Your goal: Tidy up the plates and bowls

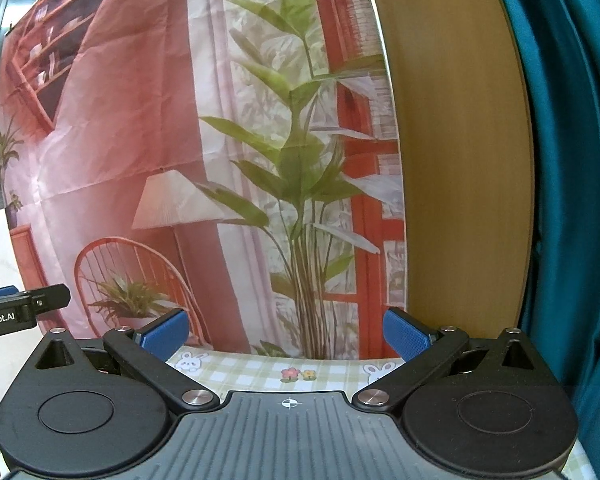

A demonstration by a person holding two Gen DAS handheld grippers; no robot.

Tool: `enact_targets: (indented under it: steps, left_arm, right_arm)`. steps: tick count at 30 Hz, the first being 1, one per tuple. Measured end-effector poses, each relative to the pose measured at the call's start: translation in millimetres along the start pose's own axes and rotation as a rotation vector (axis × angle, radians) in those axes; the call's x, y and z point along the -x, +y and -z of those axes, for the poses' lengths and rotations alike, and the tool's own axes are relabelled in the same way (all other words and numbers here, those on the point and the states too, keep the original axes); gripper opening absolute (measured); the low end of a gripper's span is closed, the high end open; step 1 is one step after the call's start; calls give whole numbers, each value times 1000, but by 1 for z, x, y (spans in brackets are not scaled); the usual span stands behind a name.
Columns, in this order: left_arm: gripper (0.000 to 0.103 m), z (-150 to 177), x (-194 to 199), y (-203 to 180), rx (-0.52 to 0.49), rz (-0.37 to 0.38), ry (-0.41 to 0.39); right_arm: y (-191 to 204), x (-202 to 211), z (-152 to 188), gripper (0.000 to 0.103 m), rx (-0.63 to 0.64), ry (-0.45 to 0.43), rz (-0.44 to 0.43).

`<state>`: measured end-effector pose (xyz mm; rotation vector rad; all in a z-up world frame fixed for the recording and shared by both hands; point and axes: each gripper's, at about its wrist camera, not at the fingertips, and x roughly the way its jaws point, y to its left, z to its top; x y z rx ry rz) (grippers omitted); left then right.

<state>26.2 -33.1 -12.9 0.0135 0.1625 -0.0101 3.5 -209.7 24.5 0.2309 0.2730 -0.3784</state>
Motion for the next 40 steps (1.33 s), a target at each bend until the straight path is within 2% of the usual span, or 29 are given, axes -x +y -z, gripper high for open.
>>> enact_targets:
  steps: [40]
  left_arm:
    - [88,-4,4,8,23,-6,-21]
  right_arm:
    - [1,4,-5,103,5,-21,0]
